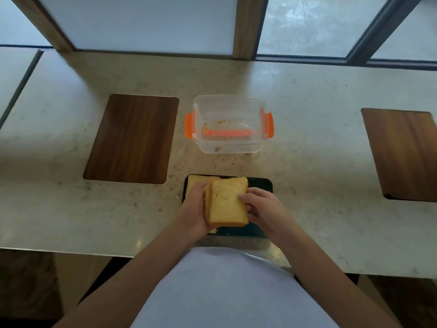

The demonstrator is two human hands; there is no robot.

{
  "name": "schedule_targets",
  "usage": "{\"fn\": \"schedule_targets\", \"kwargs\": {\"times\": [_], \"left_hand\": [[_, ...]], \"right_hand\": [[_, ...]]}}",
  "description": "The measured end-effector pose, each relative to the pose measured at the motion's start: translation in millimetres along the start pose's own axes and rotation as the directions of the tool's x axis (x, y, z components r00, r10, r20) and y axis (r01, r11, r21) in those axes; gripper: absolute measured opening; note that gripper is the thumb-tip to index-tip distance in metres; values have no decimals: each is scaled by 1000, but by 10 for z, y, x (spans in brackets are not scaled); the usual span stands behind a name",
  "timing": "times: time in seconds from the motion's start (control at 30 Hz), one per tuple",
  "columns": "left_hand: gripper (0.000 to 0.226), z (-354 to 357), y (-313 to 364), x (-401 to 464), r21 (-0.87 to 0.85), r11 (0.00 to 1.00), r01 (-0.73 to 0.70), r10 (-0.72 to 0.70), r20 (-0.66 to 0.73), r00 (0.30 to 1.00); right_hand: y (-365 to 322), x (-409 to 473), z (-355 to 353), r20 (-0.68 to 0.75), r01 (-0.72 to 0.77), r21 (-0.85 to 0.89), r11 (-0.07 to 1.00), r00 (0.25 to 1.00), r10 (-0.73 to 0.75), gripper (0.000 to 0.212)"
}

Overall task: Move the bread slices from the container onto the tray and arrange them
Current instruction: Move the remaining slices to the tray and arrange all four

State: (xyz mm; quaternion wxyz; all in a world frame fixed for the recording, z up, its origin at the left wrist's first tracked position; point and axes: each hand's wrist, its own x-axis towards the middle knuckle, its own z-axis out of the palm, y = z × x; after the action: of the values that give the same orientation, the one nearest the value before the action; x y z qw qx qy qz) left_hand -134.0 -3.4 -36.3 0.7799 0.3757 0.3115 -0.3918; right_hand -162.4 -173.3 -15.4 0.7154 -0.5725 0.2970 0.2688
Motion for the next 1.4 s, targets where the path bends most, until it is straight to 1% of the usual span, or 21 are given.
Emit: {"fn": "schedule_targets", "kwargs": {"times": [0.07, 0.1, 0.13, 0.2, 0.27, 0.4, 0.53, 0.6, 0.73, 0.9, 1.13, 1.4], "left_hand": [[52, -115, 8, 19, -84, 996, -11, 11, -8, 1000], [49, -176, 26, 33, -98, 995, -25, 22, -32, 999], [47, -235, 51, 44, -109, 994, -32, 25, -62, 998], [51, -350, 73, 39, -105, 993, -48, 34, -137, 990], [53, -412, 79, 47, -99, 994, -56, 36, -195, 980], [54, -559, 33, 46, -134, 990, -50, 19, -220, 975], [38, -560, -13, 7, -172, 983, -71, 33, -210, 977], [34, -549, -27, -8, -167, 983, -78, 43, -204, 978], [36, -552, -19, -1, -156, 986, -64, 32, -198, 980], [43, -578, -29, 53, -129, 990, -55, 26, -216, 976], [51, -601, -13, 116, -96, 994, -60, 35, -239, 970], [47, -617, -32, 173, -107, 993, -49, 23, -236, 971]], "right_hand": [[-29, -35, -49, 61, -13, 166, 986, 998, 3, 25], [-38, -46, -83, 65, -12, 238, 971, 998, -4, 24], [-34, -46, -120, 52, -4, 313, 950, 999, -13, 23], [0, -29, -201, -7, 10, 445, 895, 1000, -7, 24], [71, 43, -302, -75, -6, 534, 845, 996, 55, 21], [335, 235, -397, -169, -90, 569, 817, 960, 224, 23], [536, 385, -401, -200, -151, 575, 804, 927, 317, 22], [580, 442, -394, -199, -149, 604, 783, 923, 329, 23], [589, 530, -359, -193, -114, 709, 696, 918, 347, 26], [516, 587, -271, -195, -96, 735, 672, 918, 345, 23], [516, 639, -231, -216, -57, 779, 624, 910, 353, 48], [528, 663, -233, -262, -7, 793, 610, 899, 350, 57]]}}
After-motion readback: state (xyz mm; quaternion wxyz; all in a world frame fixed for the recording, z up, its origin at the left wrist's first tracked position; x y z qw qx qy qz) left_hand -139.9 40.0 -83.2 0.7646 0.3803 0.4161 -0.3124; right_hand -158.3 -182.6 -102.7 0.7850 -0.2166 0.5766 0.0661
